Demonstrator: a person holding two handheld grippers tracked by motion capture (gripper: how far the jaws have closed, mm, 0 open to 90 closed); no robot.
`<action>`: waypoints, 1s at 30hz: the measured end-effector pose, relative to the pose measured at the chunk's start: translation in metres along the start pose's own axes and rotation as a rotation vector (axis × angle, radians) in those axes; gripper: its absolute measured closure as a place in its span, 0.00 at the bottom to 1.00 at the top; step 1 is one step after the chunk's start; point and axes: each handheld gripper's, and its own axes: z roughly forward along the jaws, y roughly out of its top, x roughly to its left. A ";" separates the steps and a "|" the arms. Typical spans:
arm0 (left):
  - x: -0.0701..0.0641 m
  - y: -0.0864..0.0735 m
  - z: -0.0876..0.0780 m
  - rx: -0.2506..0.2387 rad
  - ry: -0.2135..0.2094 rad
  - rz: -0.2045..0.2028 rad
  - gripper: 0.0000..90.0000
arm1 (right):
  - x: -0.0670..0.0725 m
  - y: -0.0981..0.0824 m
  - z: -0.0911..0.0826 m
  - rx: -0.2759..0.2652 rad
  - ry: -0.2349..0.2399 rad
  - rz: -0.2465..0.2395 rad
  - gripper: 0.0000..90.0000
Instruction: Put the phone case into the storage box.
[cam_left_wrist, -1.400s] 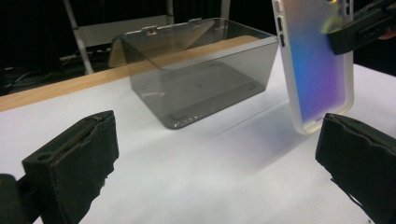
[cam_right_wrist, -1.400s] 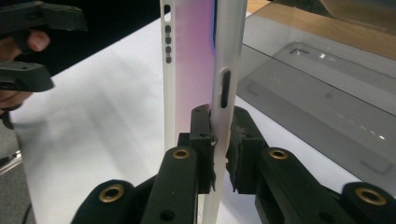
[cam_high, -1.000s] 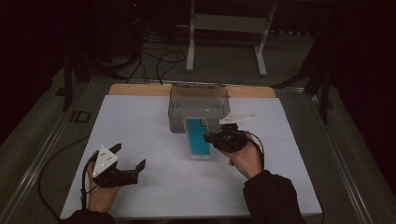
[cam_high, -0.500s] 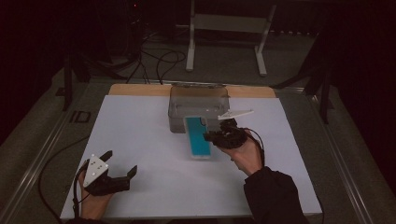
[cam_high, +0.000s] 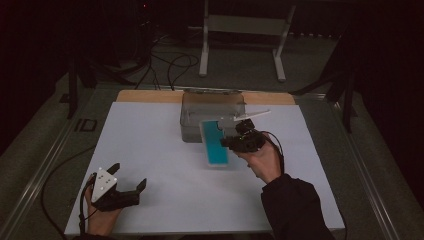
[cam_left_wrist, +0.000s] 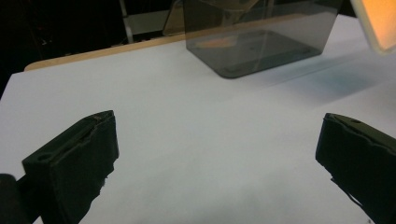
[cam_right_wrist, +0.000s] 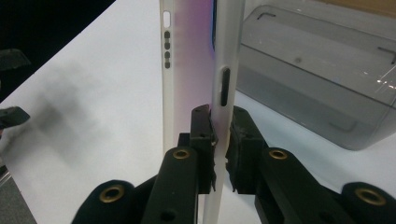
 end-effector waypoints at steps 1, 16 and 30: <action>0.000 0.000 0.000 -0.003 0.002 -0.002 0.00 | 0.000 0.003 -0.001 0.001 -0.005 0.009 0.92; -0.010 -0.002 0.007 -0.012 0.037 0.034 0.00 | -0.008 0.018 0.001 0.009 -0.024 0.051 0.92; -0.007 -0.002 0.004 -0.038 0.066 0.023 0.00 | -0.010 0.033 0.004 0.020 -0.027 0.069 0.92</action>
